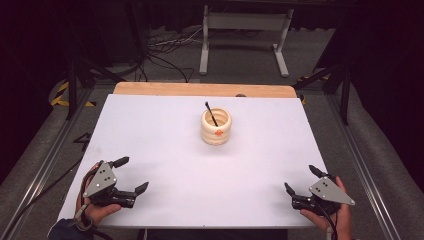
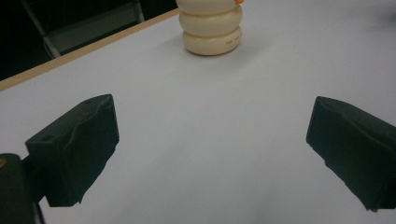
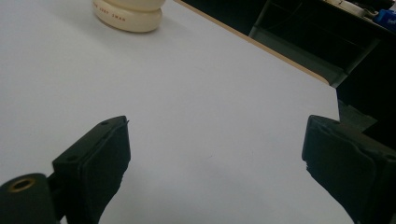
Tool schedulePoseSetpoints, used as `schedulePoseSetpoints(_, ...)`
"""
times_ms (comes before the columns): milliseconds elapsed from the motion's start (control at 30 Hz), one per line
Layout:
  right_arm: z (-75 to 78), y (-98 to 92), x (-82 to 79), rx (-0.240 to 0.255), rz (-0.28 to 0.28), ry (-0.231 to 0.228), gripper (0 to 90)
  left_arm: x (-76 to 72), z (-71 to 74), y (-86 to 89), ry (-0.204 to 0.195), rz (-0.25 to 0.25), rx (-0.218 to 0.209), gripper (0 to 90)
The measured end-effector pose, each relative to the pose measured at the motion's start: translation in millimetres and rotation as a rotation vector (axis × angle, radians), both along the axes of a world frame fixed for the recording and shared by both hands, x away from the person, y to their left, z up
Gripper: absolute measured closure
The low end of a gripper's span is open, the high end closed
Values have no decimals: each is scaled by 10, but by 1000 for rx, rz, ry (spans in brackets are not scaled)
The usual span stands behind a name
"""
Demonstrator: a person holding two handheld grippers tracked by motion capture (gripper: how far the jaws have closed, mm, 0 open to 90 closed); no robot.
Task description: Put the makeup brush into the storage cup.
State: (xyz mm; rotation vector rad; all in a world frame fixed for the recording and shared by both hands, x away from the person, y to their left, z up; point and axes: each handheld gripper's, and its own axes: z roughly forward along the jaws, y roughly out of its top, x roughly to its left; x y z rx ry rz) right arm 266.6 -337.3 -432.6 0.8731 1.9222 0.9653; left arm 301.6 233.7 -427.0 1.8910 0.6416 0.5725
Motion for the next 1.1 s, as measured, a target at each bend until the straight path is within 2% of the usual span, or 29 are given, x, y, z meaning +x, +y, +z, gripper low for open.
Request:
schedulePoseSetpoints(167,14,-1,-26,-13,-5,-11,84,-13,1,-3,-15,4,15,35)
schedulePoseSetpoints(233,28,-2,-31,-8,-10,-15,84,-22,9,11,-27,8,1,42)
schedulePoseSetpoints(433,15,24,-8,-19,4,-8,84,-17,5,47,-18,11,-7,36)
schedulePoseSetpoints(500,16,21,0,-12,5,-8,84,-21,4,45,-19,13,-5,35)
schedulePoseSetpoints(633,36,-8,10,37,3,4,85,-14,5,31,-14,9,-4,34)
schedulePoseSetpoints(933,28,-24,-23,39,-5,14,88,0,4,-8,-5,-6,-8,29)
schedulePoseSetpoints(1100,57,-23,-22,53,-17,4,87,-9,-2,18,1,-1,-6,26)
